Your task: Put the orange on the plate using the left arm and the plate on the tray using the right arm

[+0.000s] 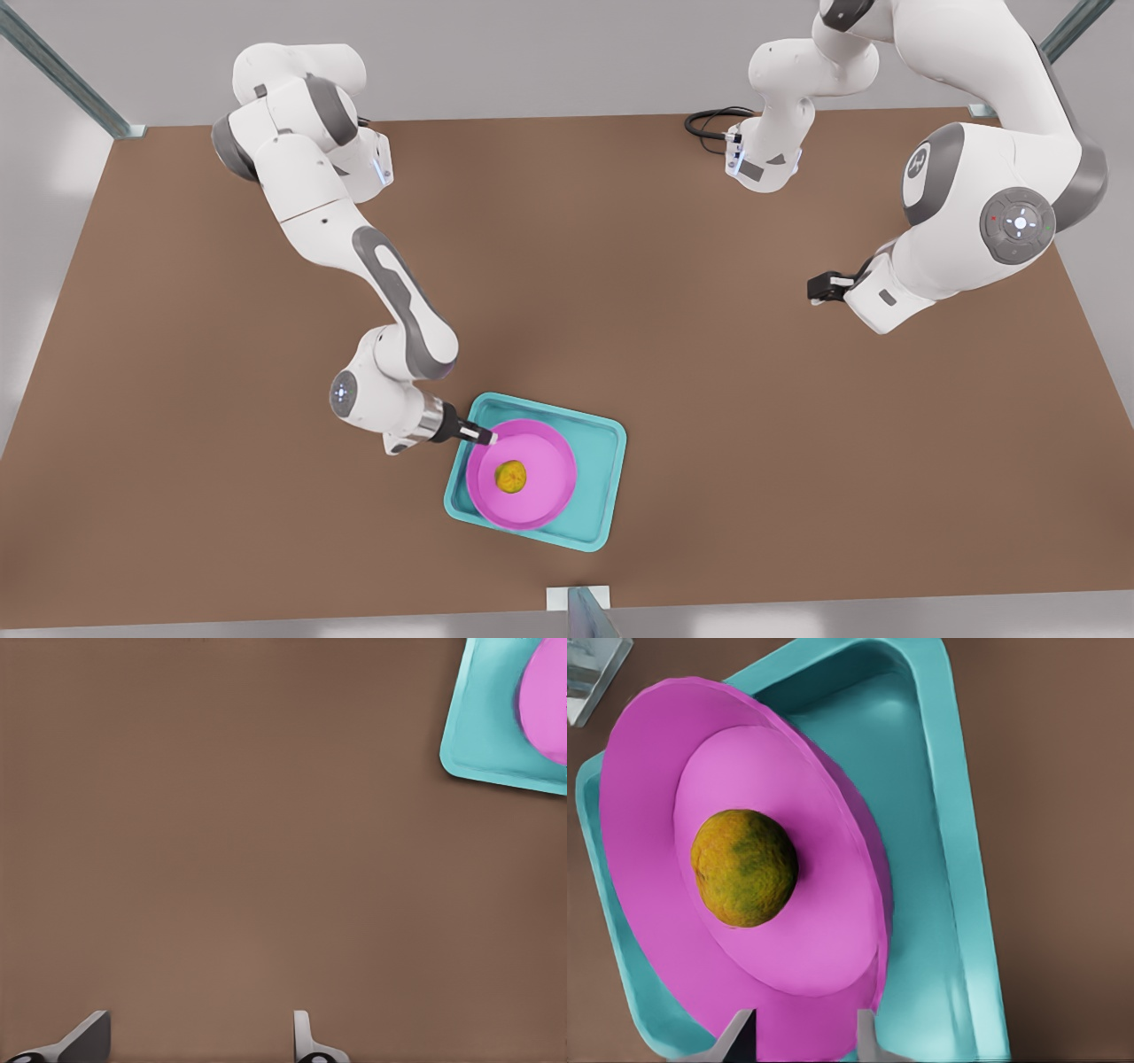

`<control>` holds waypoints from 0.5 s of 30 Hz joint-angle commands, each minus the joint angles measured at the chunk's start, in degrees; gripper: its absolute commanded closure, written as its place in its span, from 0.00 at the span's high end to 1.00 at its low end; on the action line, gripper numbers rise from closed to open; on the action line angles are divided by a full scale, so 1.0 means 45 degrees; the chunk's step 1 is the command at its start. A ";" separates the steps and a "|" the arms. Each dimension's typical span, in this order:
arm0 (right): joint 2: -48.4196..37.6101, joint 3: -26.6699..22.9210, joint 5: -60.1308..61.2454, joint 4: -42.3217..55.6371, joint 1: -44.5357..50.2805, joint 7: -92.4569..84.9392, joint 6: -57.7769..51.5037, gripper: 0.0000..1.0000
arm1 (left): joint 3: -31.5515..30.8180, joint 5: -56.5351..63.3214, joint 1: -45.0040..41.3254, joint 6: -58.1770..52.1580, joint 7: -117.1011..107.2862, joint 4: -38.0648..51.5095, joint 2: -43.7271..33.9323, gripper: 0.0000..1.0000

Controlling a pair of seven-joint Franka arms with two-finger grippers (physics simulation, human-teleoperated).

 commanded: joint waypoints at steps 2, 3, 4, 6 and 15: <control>-0.1618 0.0066 0.0093 -0.1062 0.0582 0.0497 -0.0259 1.00 | -0.0006 -0.0007 0.0011 -0.0002 0.0038 0.0006 -0.0015 1.00; -0.2947 0.0085 0.0093 -0.2253 0.0543 0.0518 -0.0903 1.00 | -0.0006 -0.0007 0.0011 0.0017 0.0038 0.0006 -0.0015 1.00; -0.4002 -0.0032 -0.0024 -0.3132 0.0251 0.0381 -0.2093 1.00 | -0.0006 0.0012 0.0011 0.0017 0.0038 0.0006 -0.0015 1.00; -0.5194 -0.0969 -0.6892 -0.2199 -0.1058 -0.0534 -0.8105 1.00 | 0.0013 0.0012 0.0011 -0.0002 0.0038 0.0006 0.0004 1.00; -0.9999 -0.0969 -1.1099 -0.1747 -0.2914 -0.3897 -1.0982 1.00 | 0.0091 0.0305 0.0050 -0.0119 0.0097 0.0318 0.0200 1.00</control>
